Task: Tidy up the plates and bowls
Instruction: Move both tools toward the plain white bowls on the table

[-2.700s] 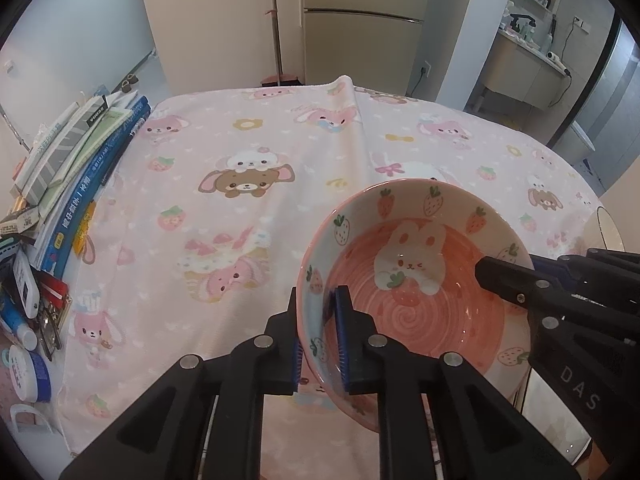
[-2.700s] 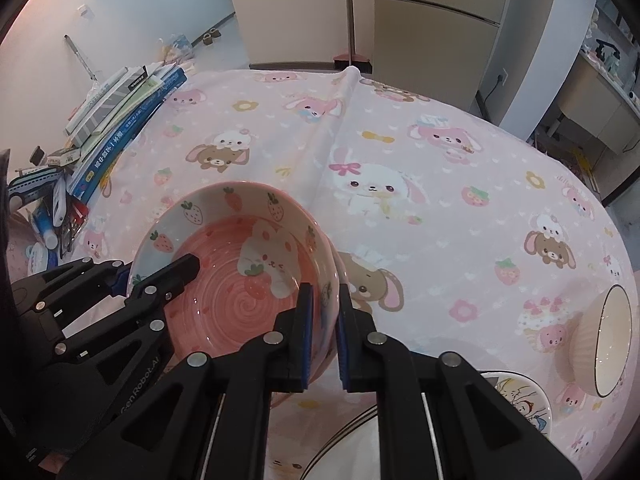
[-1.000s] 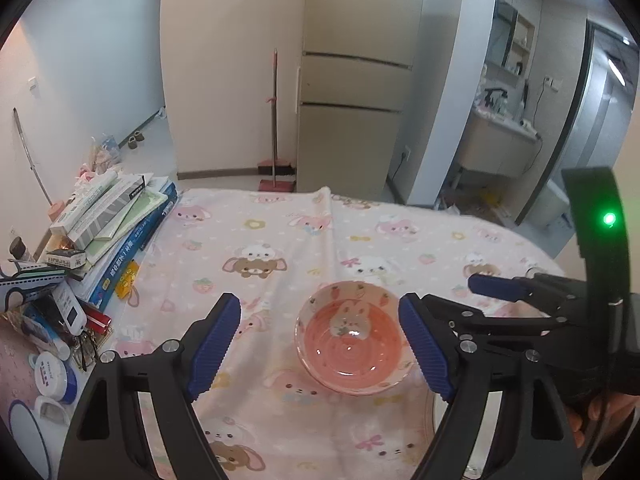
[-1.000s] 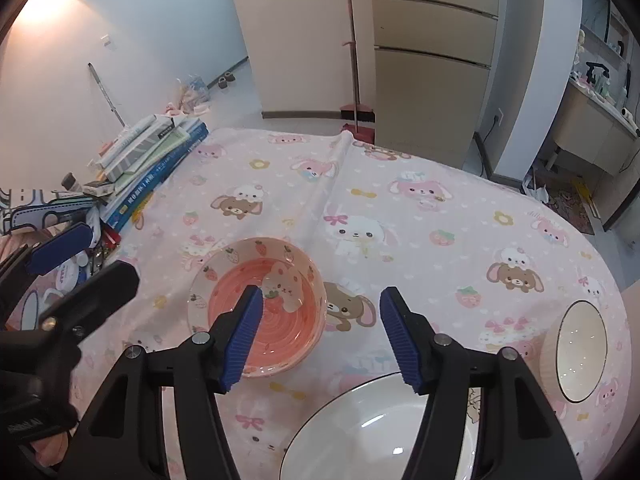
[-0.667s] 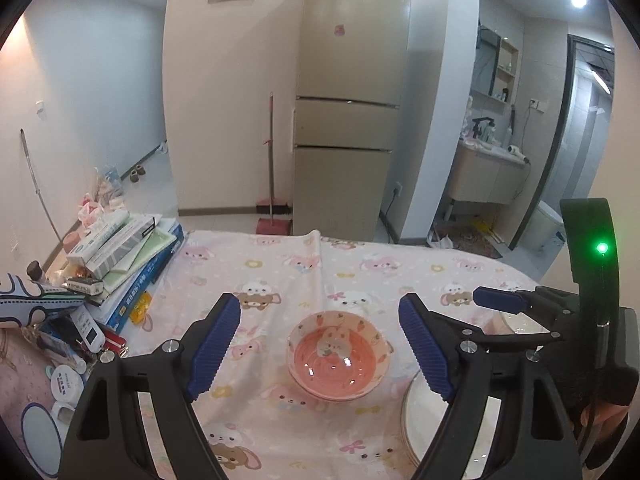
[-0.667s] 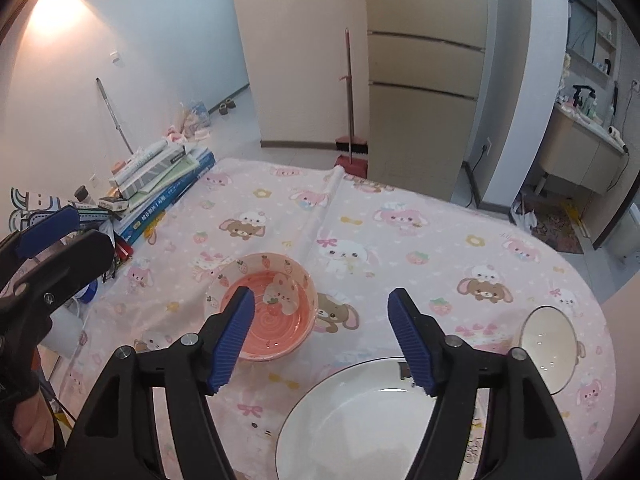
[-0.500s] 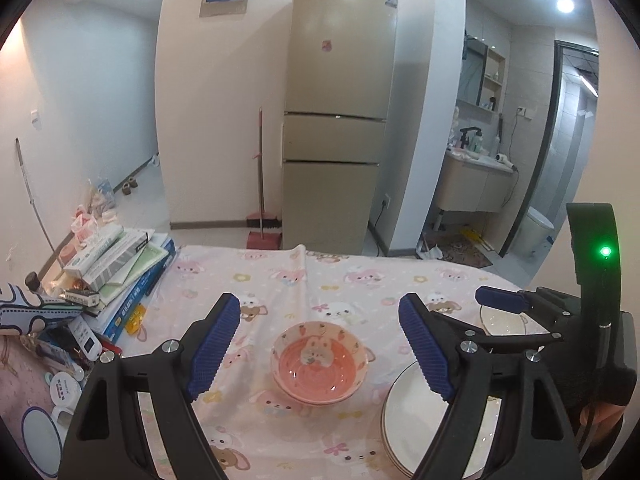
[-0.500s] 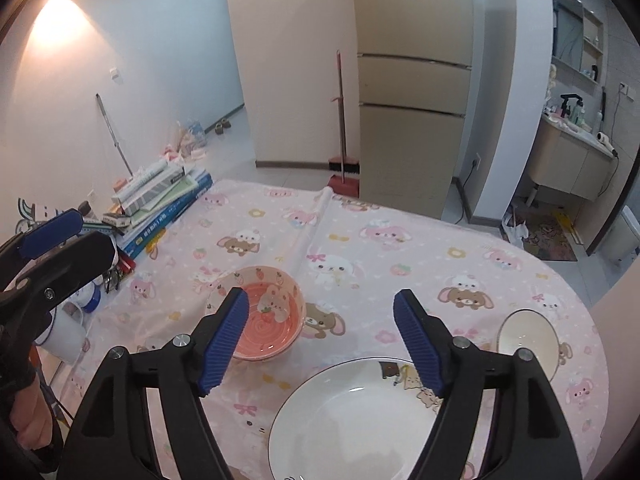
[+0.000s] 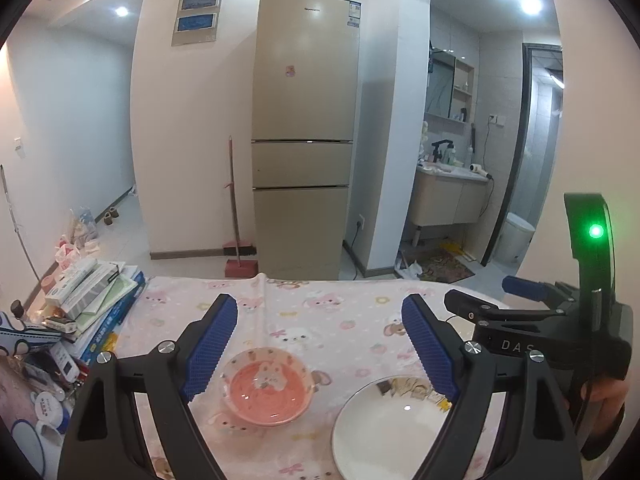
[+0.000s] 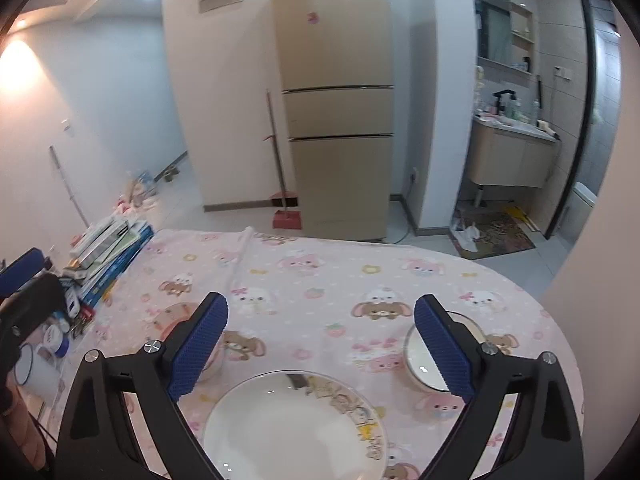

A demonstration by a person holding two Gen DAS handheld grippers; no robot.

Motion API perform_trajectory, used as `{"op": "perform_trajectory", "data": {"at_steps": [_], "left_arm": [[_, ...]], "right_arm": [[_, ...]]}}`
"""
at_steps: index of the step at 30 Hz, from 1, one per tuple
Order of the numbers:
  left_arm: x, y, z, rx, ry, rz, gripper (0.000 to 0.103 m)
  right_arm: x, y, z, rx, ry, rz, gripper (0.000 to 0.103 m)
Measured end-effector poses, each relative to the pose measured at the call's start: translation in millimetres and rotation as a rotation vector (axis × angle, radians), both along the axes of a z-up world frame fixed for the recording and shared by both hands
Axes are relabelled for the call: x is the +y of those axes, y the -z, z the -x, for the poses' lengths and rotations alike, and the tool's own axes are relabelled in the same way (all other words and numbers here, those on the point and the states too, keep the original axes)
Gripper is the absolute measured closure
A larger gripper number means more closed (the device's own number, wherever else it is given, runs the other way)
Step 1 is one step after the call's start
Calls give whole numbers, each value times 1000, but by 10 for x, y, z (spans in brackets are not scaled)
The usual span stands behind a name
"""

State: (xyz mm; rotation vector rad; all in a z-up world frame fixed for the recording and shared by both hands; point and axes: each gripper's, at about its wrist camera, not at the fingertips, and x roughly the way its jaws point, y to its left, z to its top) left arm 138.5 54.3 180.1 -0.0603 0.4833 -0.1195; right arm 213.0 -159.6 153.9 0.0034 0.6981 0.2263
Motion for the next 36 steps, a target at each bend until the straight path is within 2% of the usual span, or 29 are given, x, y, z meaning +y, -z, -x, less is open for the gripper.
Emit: {"op": "perform_trajectory", "data": {"at_steps": [2, 6, 10, 12, 16, 21, 25, 27, 29, 31, 33, 36], "left_arm": [[-78, -29, -24, -10, 21, 9, 17], [-287, -86, -104, -41, 36, -22, 17], [-537, -95, -296, -30, 102, 28, 16], [-725, -101, -395, -26, 131, 28, 16], [-1065, -139, -464, -57, 189, 18, 16], [-1349, -199, -509, -65, 260, 72, 16], [-1510, -171, -585, -82, 225, 22, 16], [-1515, -74, -628, -57, 220, 29, 16], [-1526, 81, -706, -15, 224, 29, 16], [-1582, 125, -805, 29, 205, -8, 16], [-1577, 160, -823, 25, 185, 5, 16], [-1589, 189, -812, 33, 220, -8, 16]], "right_arm": [[-145, -14, -1, -14, 17, -12, 9], [-406, -33, 7, -46, 71, -18, 8], [-671, -67, -38, -62, 120, -36, 7], [-793, -91, -81, -65, 150, -43, 7], [-981, -147, -85, -102, 199, -35, 7], [-1245, -153, -104, -116, 258, -72, 5], [-1348, -149, -136, -107, 265, -88, 5], [-1384, -161, -137, -114, 269, -79, 5], [-1458, -158, -141, -105, 256, -120, 5], [-1542, -137, -176, -74, 242, -173, 5], [-1610, -115, -195, -64, 270, -192, 5], [-1681, -103, -197, -64, 304, -186, 5]]}}
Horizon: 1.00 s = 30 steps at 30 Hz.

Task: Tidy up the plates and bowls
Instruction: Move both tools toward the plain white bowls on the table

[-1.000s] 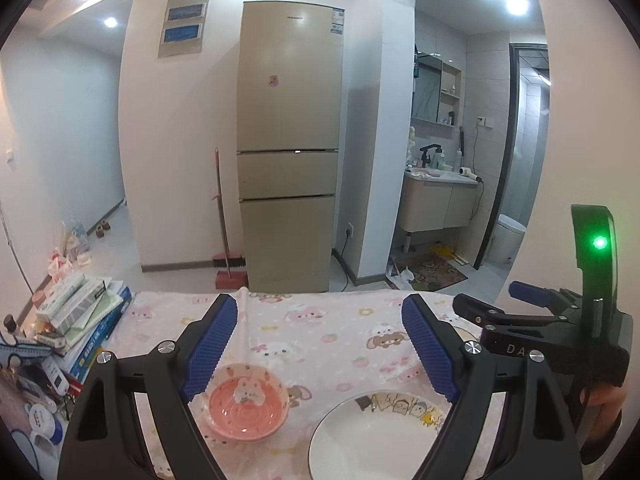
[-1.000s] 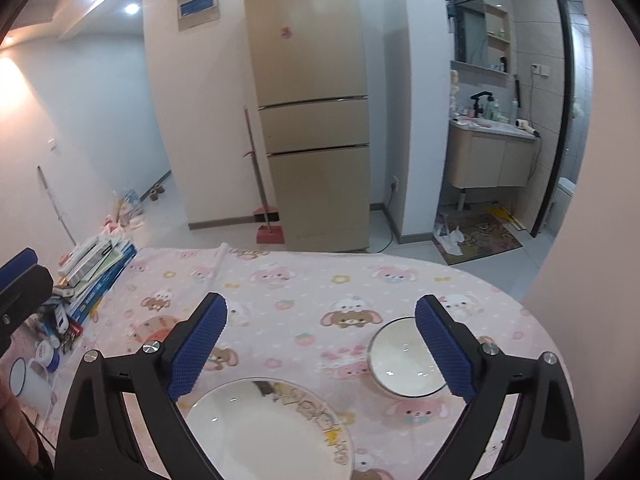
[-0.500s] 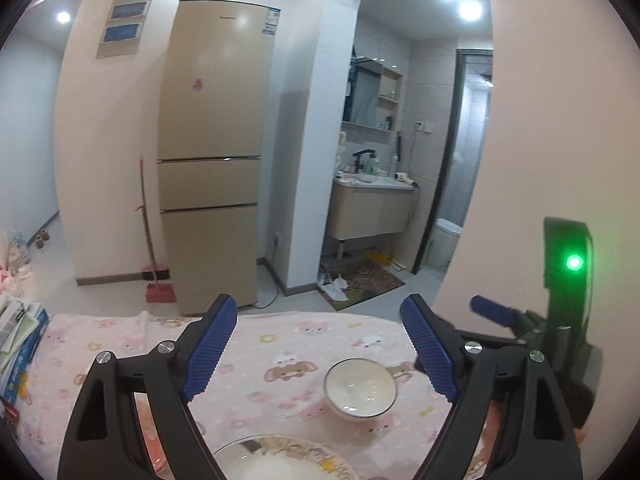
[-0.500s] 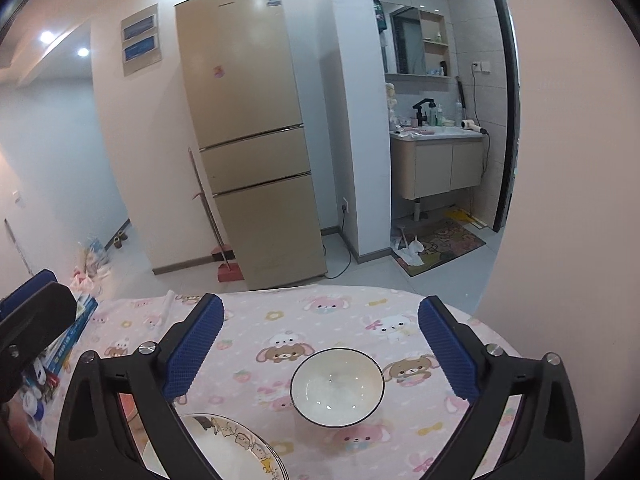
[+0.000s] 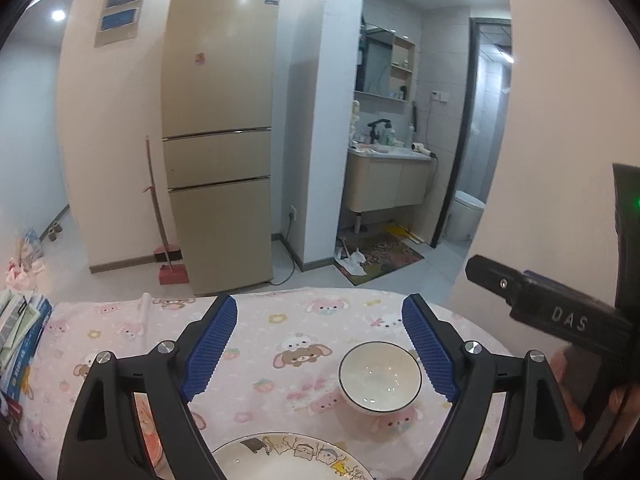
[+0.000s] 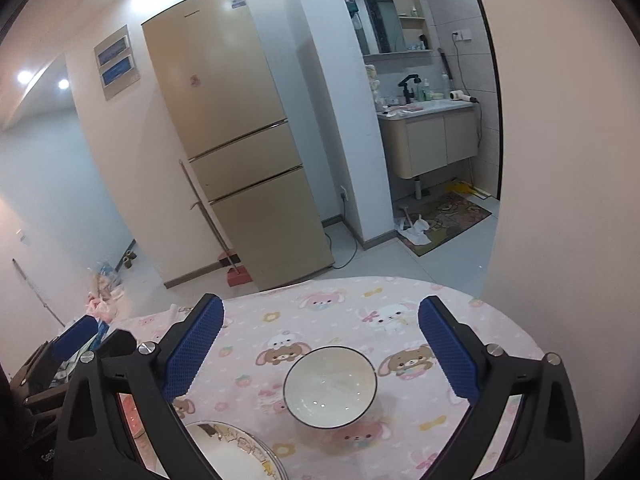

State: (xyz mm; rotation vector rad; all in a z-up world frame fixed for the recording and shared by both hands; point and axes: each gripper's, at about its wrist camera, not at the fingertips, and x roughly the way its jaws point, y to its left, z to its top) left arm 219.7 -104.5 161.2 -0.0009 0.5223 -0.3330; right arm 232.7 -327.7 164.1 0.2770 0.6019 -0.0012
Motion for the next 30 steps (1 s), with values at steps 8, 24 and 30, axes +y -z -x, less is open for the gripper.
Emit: {"op": "perform_trajectory", "data": {"at_steps": [8, 24, 30], "left_arm": [[80, 51, -136, 15, -45, 3, 16], [-67, 488, -678, 190, 43, -18, 16], [-254, 869, -962, 313, 67, -45, 16]], "right_arm": [[-165, 12, -23, 9, 54, -11, 5], [-167, 151, -193, 77, -24, -20, 5], [-167, 370, -372, 140, -75, -47, 5]]}}
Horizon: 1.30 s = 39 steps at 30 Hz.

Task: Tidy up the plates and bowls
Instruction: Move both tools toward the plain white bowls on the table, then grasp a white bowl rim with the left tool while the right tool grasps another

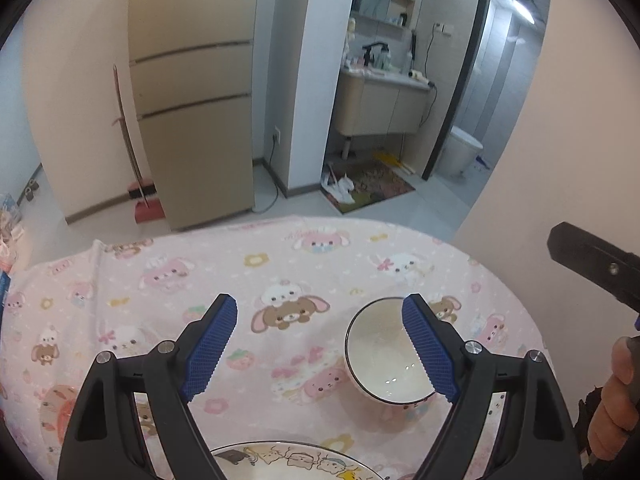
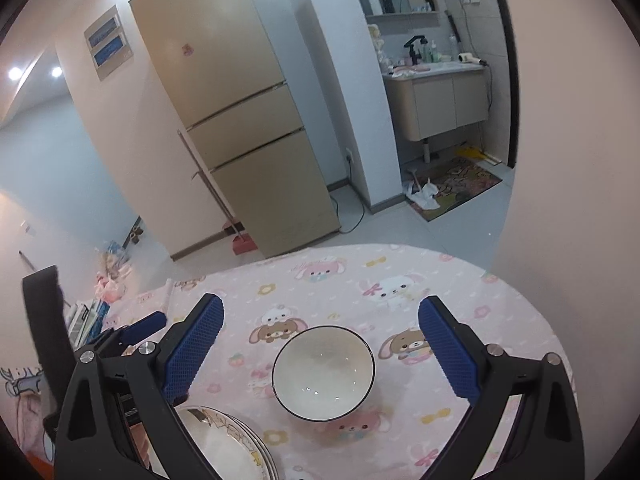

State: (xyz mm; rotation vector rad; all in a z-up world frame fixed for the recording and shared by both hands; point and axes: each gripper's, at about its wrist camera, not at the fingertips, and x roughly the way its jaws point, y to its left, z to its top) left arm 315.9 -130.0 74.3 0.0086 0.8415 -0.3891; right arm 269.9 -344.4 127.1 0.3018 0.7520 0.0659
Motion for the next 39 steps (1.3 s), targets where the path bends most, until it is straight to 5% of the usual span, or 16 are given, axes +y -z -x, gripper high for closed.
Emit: {"op": "perform_trajectory", "data": {"at_steps": [9, 13, 20, 28, 39], "left_arm": [[-237, 654, -299, 215, 39, -13, 16], [-287, 811, -338, 246, 27, -54, 18], [-350, 1008, -385, 316, 52, -83, 28], [-394, 1081, -395, 348, 69, -107, 55], [-440, 1159, -382, 378, 100, -79, 58]], "right_arm": [[-104, 609, -437, 203, 16, -42, 19], [-21, 851, -572, 281, 3, -5, 25], [47, 1230, -739, 441, -34, 21, 71], [180, 1338, -753, 470, -57, 156, 72], [181, 1569, -863, 551, -73, 143, 75]]}}
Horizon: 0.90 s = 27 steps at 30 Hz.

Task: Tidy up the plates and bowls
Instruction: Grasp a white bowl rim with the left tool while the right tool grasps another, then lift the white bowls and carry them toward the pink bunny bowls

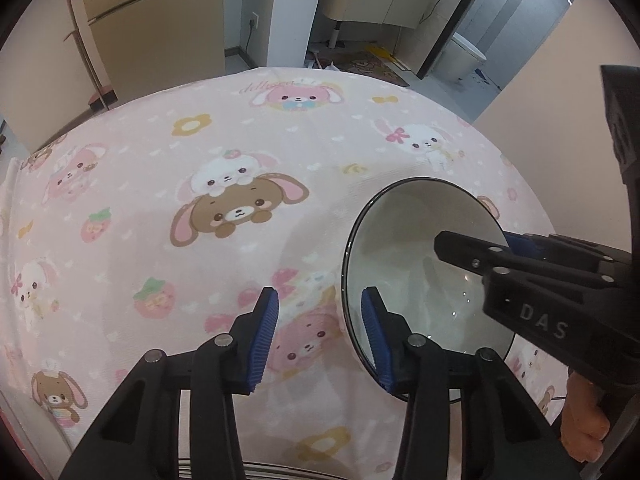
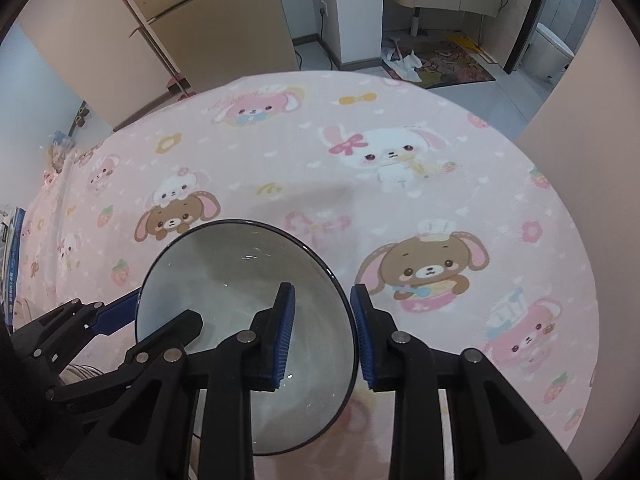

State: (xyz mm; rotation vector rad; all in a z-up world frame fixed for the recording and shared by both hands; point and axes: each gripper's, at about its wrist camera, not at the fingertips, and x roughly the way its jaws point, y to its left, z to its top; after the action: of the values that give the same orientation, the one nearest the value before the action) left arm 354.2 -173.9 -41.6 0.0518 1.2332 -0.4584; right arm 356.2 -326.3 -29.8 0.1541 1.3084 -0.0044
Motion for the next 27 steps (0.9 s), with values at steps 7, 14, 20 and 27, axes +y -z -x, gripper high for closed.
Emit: {"op": "perform_trajectory", "data": {"at_steps": [7, 14, 20, 27], "left_arm": [[-10, 30, -13, 27, -10, 12, 59], [-41, 23, 17, 38, -6, 34, 69], [-123, 66, 61, 82, 17, 47, 71], [-110, 128, 68, 130, -9, 65, 77]], "right_arm": [[-10, 97, -18, 30, -6, -18, 75], [-12, 129, -19, 30, -34, -37, 75], [-11, 112, -15, 11, -53, -30, 77], [-85, 52, 12, -7, -55, -89, 87]]}}
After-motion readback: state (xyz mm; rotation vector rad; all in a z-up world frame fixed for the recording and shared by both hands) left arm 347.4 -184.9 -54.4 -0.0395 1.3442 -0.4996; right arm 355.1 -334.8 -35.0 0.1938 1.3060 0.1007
